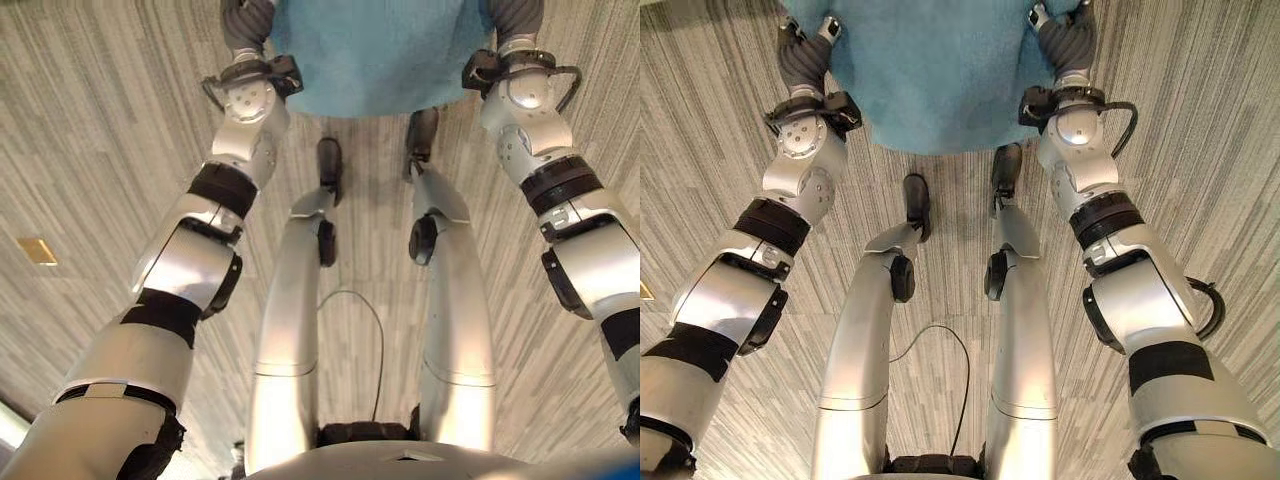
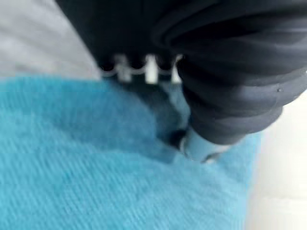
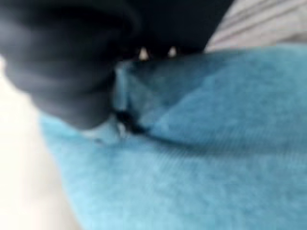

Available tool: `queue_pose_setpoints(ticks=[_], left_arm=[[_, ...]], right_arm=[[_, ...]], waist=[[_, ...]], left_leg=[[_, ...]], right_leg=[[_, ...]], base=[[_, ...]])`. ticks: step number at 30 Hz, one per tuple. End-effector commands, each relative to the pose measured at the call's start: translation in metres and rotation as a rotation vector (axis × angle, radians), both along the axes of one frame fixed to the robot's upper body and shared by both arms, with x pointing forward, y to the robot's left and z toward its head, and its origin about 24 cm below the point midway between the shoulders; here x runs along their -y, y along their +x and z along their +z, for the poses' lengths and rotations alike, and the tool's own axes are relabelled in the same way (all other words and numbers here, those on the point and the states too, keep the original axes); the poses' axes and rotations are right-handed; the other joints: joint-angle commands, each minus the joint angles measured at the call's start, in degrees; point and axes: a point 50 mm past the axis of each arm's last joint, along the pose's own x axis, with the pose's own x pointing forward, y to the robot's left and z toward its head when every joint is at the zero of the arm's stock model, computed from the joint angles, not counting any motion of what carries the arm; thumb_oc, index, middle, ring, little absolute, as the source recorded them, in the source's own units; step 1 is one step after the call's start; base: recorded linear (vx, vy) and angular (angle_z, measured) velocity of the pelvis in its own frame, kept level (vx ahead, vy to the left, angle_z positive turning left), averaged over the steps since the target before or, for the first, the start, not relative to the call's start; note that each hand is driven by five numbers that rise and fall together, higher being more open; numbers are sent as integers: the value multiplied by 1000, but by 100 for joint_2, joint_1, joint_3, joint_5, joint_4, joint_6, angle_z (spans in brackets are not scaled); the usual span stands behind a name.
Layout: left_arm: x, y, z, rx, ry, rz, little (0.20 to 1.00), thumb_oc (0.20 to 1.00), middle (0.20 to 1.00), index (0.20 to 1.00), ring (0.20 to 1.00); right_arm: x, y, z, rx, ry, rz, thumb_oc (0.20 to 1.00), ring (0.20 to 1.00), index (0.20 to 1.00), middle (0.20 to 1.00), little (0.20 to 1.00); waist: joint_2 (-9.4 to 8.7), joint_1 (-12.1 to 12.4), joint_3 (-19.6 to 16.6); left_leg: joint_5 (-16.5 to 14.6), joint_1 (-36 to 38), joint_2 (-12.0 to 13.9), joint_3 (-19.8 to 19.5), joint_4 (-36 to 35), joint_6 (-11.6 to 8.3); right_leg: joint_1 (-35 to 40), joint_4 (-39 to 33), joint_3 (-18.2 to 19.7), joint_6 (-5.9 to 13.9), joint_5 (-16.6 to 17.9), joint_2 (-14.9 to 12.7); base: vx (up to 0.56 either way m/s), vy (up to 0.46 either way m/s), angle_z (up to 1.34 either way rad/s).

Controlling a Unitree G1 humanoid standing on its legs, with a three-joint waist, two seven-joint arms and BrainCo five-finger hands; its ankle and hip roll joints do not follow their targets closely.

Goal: Pick up all the scattered cushions and arrange them neatly on the sofa.

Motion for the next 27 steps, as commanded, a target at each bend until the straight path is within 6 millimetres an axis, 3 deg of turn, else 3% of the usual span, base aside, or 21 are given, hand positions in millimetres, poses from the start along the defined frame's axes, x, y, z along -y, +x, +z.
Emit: queue_pose_setpoints(ticks=[1,7,10,11,12,14,15,16,20,27], left_arm=[[42,-26,-14,164,-110,-210,200,200,200,200,200],[29,-38,-43,146,-102,-190,200,200,200,200,200],[22,-43,-69,93,-107,-185,200,200,200,200,200],[19,-52,-85,71,-108,-202,200,200,200,200,200],[16,-58,-104,31,-81,-207,200,200,200,200,200],[13,-68,-122,-3,-38,-212,200,200,200,200,200],[13,-68,-122,-4,-38,-212,200,200,200,200,200],[13,-76,-141,-53,-23,-225,200,200,200,200,200],[13,-89,-165,-122,16,-251,200,200,200,200,200],[3,-104,-186,-185,83,-241,200,200,200,200,200]], right_arm=[[-64,-32,-12,181,-125,301,200,200,200,200,200],[-34,-40,-48,143,-109,223,200,200,200,200,200],[-27,-50,-71,118,-75,206,200,200,200,200,200],[-21,-58,-96,64,-34,201,200,200,200,200,200],[-19,-65,-118,10,-10,209,200,200,200,200,200],[-17,-73,-139,-44,-20,212,200,200,200,200,200],[-17,-74,-139,-45,-20,212,200,200,200,200,200],[-20,-81,-159,-103,3,237,200,200,200,200,200],[-15,-93,-180,-163,-31,213,200,200,200,200,200],[-1,-106,-185,-163,-123,144,200,200,200,200,200]], waist=[[238,-174,-1023],[207,-200,-1016],[175,-197,-1038],[193,-169,-1056],[186,-160,-1125],[183,-151,-1192],[185,-153,-1176],[173,-124,-1239],[157,-152,-1347],[61,-174,-1721]], left_leg=[[512,144,-76,-659,-1046,-333],[658,1280,-26,-809,-1727,-428],[772,2005,8,-889,-2118,-485],[1069,2523,47,-923,-2521,-509],[1114,3024,34,-955,-2728,-537],[1160,3632,64,-988,-2986,-575],[1164,3664,65,-992,-2999,-576],[1195,4280,116,-1012,-3226,-602],[1186,5206,167,-989,-3516,-648],[1030,6293,215,-916,-3553,-754]], right_leg=[[375,772,-190,558,-1069,-47],[1515,245,-304,528,-1103,-24],[2260,-117,-439,508,-1122,-53],[2760,-468,-543,465,-942,-49],[3258,-702,-621,440,-970,-24],[3901,-991,-745,427,-986,-30],[3935,-1005,-750,427,-983,-28],[4595,-1266,-819,422,-994,6],[5621,-1753,-909,398,-995,68],[7002,-2403,-972,383,-961,160]], base=[[-71,-63,-4],[-53,-70,6],[-64,-95,4],[-52,-121,10],[-18,-124,13],[49,-79,20],[67,-63,27],[87,-51,15],[94,-65,-2],[92,-47,14]])
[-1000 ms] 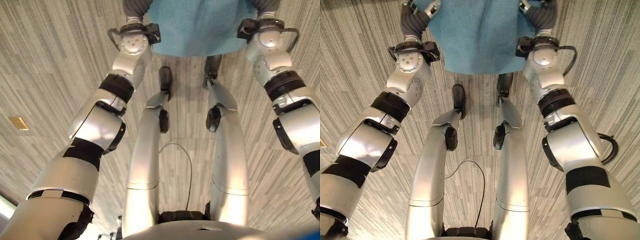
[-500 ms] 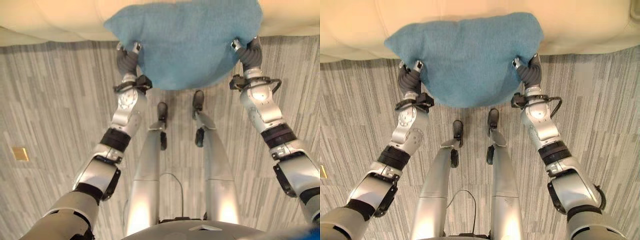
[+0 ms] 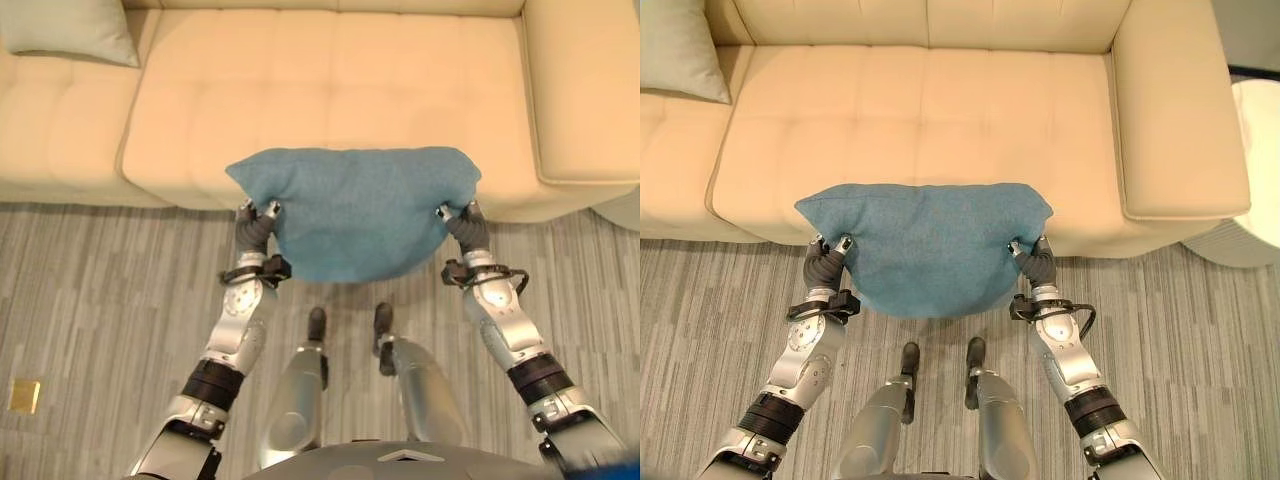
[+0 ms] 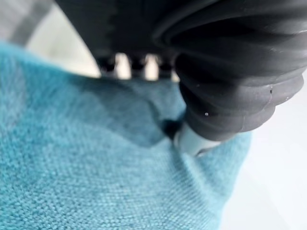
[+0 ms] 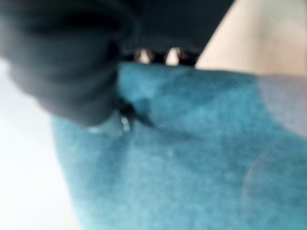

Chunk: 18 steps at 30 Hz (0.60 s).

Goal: Pick up all the scattered cushions and arrange them neatly on the sofa.

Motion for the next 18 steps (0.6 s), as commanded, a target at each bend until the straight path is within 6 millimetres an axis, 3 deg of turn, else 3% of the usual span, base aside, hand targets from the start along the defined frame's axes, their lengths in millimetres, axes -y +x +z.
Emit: queue_pose_setpoints(ticks=[1,2,3,8,12,18], left_arm=[[30,3,45,251,83,-176,200,200,200,200,200],[30,3,45,251,83,-176,200,200,200,200,200],[20,-3,40,232,139,-150,200,200,200,200,200],[19,-8,36,219,133,-150,200,200,200,200,200],[24,-7,32,203,110,-170,200,200,200,200,200],[31,-7,37,219,123,-200,200,200,200,200,200]], right_arm=[[-18,-7,40,226,2,109,200,200,200,200,200],[-18,-7,40,226,2,109,200,200,200,200,200],[-14,-11,36,214,0,102,200,200,200,200,200],[-8,-17,25,170,-6,89,200,200,200,200,200],[-5,-19,20,149,-14,70,200,200,200,200,200],[-19,-13,22,151,-35,103,200,200,200,200,200]], waist=[[-24,-100,-597],[-24,-100,-592],[-57,-85,-819],[-105,-110,-949],[-111,-164,-996],[-94,-5,-1054]], left_leg=[[427,-151,-88,34,56,-247],[427,-144,-87,34,53,-247],[313,312,-97,72,-63,-227],[227,602,-135,186,-73,-255],[190,639,-105,583,-1,-225],[-109,907,-321,569,-113,125]], right_leg=[[604,-479,4,382,10,-49],[612,-482,4,382,11,-48],[1049,-686,13,386,0,-1],[1514,-993,-46,393,14,-17],[1656,-1044,-181,442,42,-128],[1666,-827,98,697,123,-287]], base=[[63,-15,3],[197,-24,3],[170,-17,-1],[117,14,7],[54,65,29],[99,168,-5]])
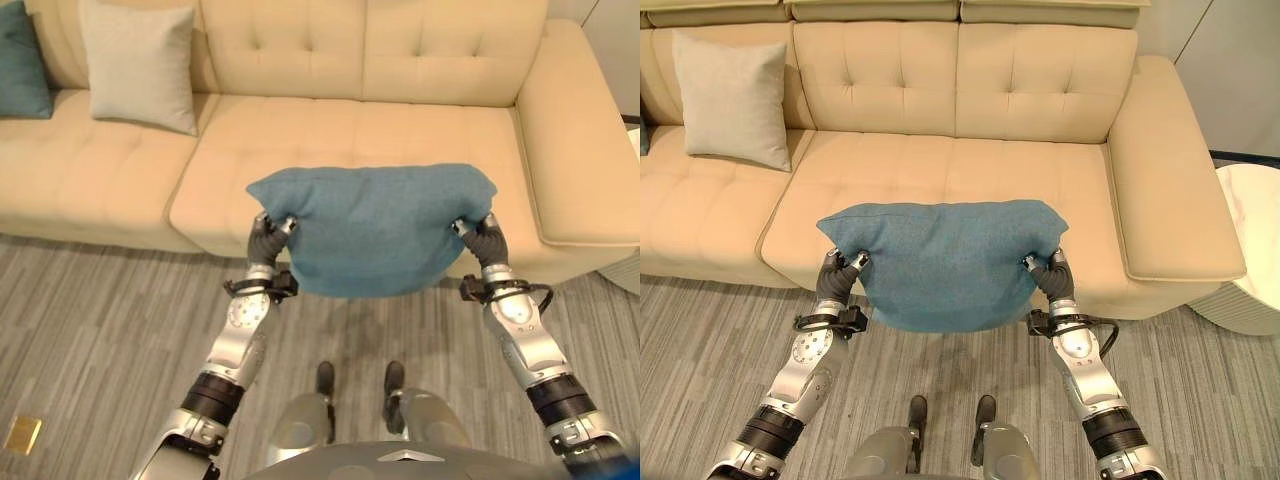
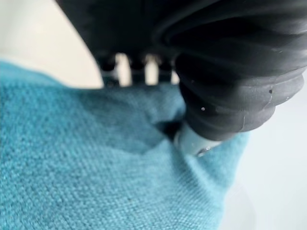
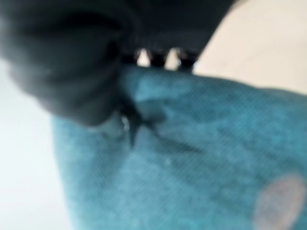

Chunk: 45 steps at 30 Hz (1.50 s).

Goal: Pick up all the scattered cushions and arrange them neatly on the sofa.

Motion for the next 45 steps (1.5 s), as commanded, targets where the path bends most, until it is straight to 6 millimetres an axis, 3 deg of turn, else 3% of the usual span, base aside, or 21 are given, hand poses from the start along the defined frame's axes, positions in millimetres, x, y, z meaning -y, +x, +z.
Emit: queue_pose_setpoints(ticks=[1,4,7,9,10,12,15,19,21,24,29,34,37,38,42,45], left_arm=[[25,1,48,258,17,-149,200,200,200,200,200],[26,0,51,275,30,-156,200,200,200,200,200],[29,1,51,277,51,-172,200,200,200,200,200],[31,1,51,280,50,-187,200,200,200,200,200],[31,1,51,280,50,-187,200,200,200,200,200],[31,4,52,281,51,-189,200,200,200,200,200],[33,0,47,266,35,-209,200,200,200,200,200],[43,-2,43,247,-13,-269,200,200,200,200,200],[44,-2,43,245,-18,-270,200,200,200,200,200],[49,-1,44,245,-3,-292,200,200,200,200,200],[51,1,47,255,8,-292,200,200,200,200,200],[45,-3,45,247,3,-281,200,200,200,200,200],[42,-4,45,247,13,-264,200,200,200,200,200],[40,-5,45,251,15,-261,200,200,200,200,200],[40,-3,48,263,54,-270,200,200,200,200,200],[38,-4,48,269,50,-269,200,200,200,200,200]], right_arm=[[-38,6,41,225,23,158,200,200,200,200,200],[-44,7,43,236,14,182,200,200,200,200,200],[-50,7,43,234,21,198,200,200,200,200,200],[-50,8,46,245,10,206,200,200,200,200,200],[-50,8,46,245,10,206,200,200,200,200,200],[-52,11,49,252,22,218,200,200,200,200,200],[-47,8,42,222,23,222,200,200,200,200,200],[-31,0,35,193,51,178,200,200,200,200,200],[-31,-1,35,191,54,175,200,200,200,200,200],[-27,-2,36,199,49,160,200,200,200,200,200],[-26,-2,33,194,54,140,200,200,200,200,200],[-34,1,32,183,50,156,200,200,200,200,200],[-40,2,33,188,55,174,200,200,200,200,200],[-43,4,35,193,50,187,200,200,200,200,200],[-50,5,37,205,54,211,200,200,200,200,200],[-55,8,41,213,41,235,200,200,200,200,200]], waist=[[-271,41,-523],[-251,97,-437],[-225,51,-405],[-228,-41,-448],[-223,-42,-444],[-354,-142,-468],[-402,-157,-580],[-461,-349,-661],[-468,-354,-642],[-551,-337,-668],[-536,-197,-631],[-506,-103,-734],[-483,-50,-722],[-464,-43,-657],[-362,-110,-590],[-353,-103,-640]], left_leg=[[-142,-16,-225,289,272,31],[-170,160,-331,360,109,228],[-214,304,-322,280,7,273],[-229,462,-349,169,-138,262],[-232,471,-344,166,-144,260],[-361,639,-484,6,-143,197],[-477,730,-507,-100,-10,115],[-287,362,-131,193,1173,-305],[-234,304,-68,227,1240,-323],[-235,0,65,532,738,-225],[258,-441,110,555,426,-266],[113,20,-70,441,7,-83],[21,202,-129,489,-95,73],[1,276,-190,507,-109,187],[-98,468,-181,517,-194,306],[-220,629,-213,607,-318,264]], right_leg=[[486,-178,300,630,102,-157],[41,835,387,936,612,-417],[-185,1185,572,918,613,-347],[-378,773,821,796,452,-58],[-369,767,817,794,451,-53],[-504,-237,931,798,713,145],[-148,-377,1048,722,664,224],[415,-462,628,424,390,195],[499,-489,571,402,348,196],[688,-602,466,447,269,109],[867,-568,618,422,116,186],[894,-420,800,557,57,109],[708,125,902,705,91,-18],[449,682,978,882,452,-113],[26,1373,1002,841,553,-169],[-172,560,707,821,524,-311]], base=[[81,283,-36],[49,258,-36],[79,108,-14],[168,58,3],[227,-16,9],[281,-84,24],[319,-138,78],[218,-173,69],[90,-82,83],[112,-37,37],[121,29,5],[140,140,-48],[90,182,-38],[48,142,-20],[66,109,1],[150,3,-11]])
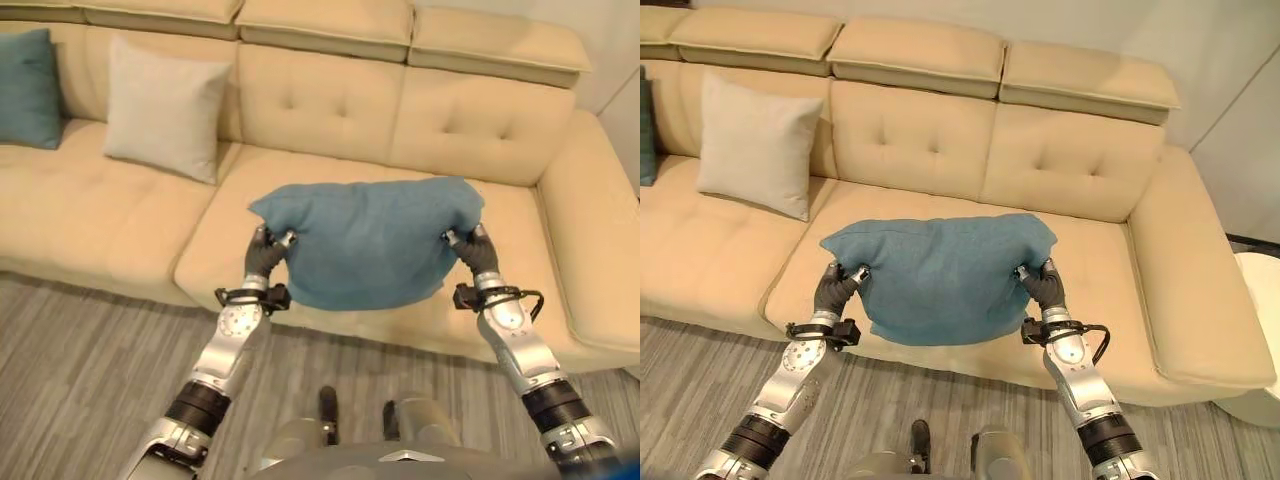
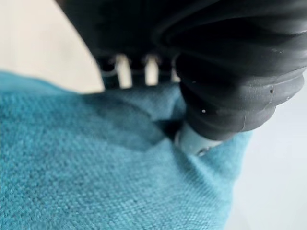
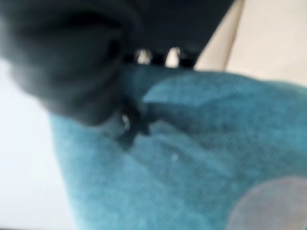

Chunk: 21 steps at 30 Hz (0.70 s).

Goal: Pick up all the scattered cushions and arrange them neatly on the sofa.

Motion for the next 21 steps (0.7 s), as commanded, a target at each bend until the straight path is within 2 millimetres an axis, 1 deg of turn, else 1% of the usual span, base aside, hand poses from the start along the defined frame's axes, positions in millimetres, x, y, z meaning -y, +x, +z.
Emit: queue_pose_setpoints(ticks=[1,2,3,4,6,7,8,9,10,11,13,14,15,16,17,19,20,21], left_arm=[[49,6,59,307,-78,-226,200,200,200,200,200],[49,6,59,307,-78,-226,200,200,200,200,200],[48,6,59,307,-84,-217,200,200,200,200,200],[47,6,58,304,-87,-208,200,200,200,200,200],[48,3,53,289,-98,-222,200,200,200,200,200],[50,2,51,282,-116,-230,200,200,200,200,200],[53,2,47,262,-130,-242,200,200,200,200,200],[56,3,48,262,-138,-253,200,200,200,200,200],[60,6,50,266,-146,-277,200,200,200,200,200],[60,6,50,267,-146,-277,200,200,200,200,200],[62,7,52,273,-146,-282,200,200,200,200,200],[62,7,52,269,-147,-278,200,200,200,200,200],[62,7,52,264,-150,-273,200,200,200,200,200],[62,7,52,263,-150,-273,200,200,200,200,200],[61,7,52,263,-147,-267,200,200,200,200,200],[61,6,51,262,-143,-262,200,200,200,200,200],[61,6,51,261,-143,-262,200,200,200,200,200],[59,6,51,258,-155,-248,200,200,200,200,200]], right_arm=[[-42,16,57,280,44,190,200,200,200,200,200],[-42,16,57,280,44,190,200,200,200,200,200],[-43,17,58,284,44,197,200,200,200,200,200],[-44,16,58,283,38,199,200,200,200,200,200],[-42,14,55,274,28,211,200,200,200,200,200],[-39,14,57,279,15,209,200,200,200,200,200],[-35,12,57,282,10,197,200,200,200,200,200],[-31,11,57,285,21,178,200,200,200,200,200],[-25,10,56,278,31,159,200,200,200,200,200],[-25,10,56,278,31,159,200,200,200,200,200],[-25,10,57,278,41,158,200,200,200,200,200],[-24,10,55,270,45,154,200,200,200,200,200],[-23,9,53,260,48,148,200,200,200,200,200],[-23,9,52,260,48,148,200,200,200,200,200],[-22,9,52,259,57,142,200,200,200,200,200],[-20,8,51,255,57,131,200,200,200,200,200],[-20,8,51,254,57,131,200,200,200,200,200],[-19,7,48,243,60,125,200,200,200,200,200]], waist=[[-92,31,-334],[-75,23,-325],[-101,7,-324],[-102,-29,-308],[-162,-86,-369],[-177,-49,-457],[-182,-78,-529],[-190,-141,-539],[-237,-210,-524],[-232,-223,-523],[-250,-188,-479],[-260,-162,-456],[-299,-121,-433],[-302,-119,-433],[-315,-112,-446],[-315,-63,-443],[-319,-62,-444],[-289,8,-404]], left_leg=[[-582,208,220,-213,291,-485],[-595,225,238,-222,290,-489],[-648,304,221,-196,289,-522],[-698,355,240,-193,314,-553],[-767,412,211,-243,369,-589],[-799,458,237,-266,404,-656],[-794,439,315,-308,515,-760],[-708,362,427,-233,714,-861],[-599,136,612,-186,1263,-1024],[-613,114,619,-202,1296,-1028],[-518,-1,603,-385,1717,-1106],[-485,-59,593,-472,1746,-1107],[-574,-212,556,-558,1517,-1048],[-572,-203,552,-556,1506,-1045],[-596,-258,587,-557,1306,-1018],[-448,-395,609,-634,991,-1011],[-441,-387,606,-633,976,-1010],[-325,-486,559,-850,881,-1017]], right_leg=[[329,-2249,-502,171,1252,-69],[370,-2293,-520,169,1268,-50],[273,-2574,-653,216,1398,-68],[294,-2739,-685,248,1469,-52],[493,-2849,-291,279,1474,84],[695,-3011,-343,247,1506,129],[867,-3076,-323,177,1442,203],[947,-3086,-348,116,1384,226],[1084,-3096,-495,-29,1288,247],[1085,-3099,-511,-33,1289,251],[1251,-3146,-522,-128,1211,342],[1303,-3163,-512,-141,1182,351],[1357,-3184,-485,-117,1147,311],[1362,-3185,-484,-114,1143,307],[1388,-3194,-463,-94,1123,285],[1440,-3187,-403,-85,1059,287],[1441,-3185,-403,-84,1055,284],[1430,-3084,-307,-85,984,292]], base=[[162,-68,-40],[187,-81,-59],[144,-63,-71],[205,-87,-45],[236,-119,18],[327,-232,40],[303,-258,39],[223,-277,25],[97,-171,43],[100,-168,64],[94,-90,55],[118,-46,10],[85,-21,-12],[98,1,-10],[80,22,-10],[90,36,-5],[95,72,-4],[96,88,-8]])
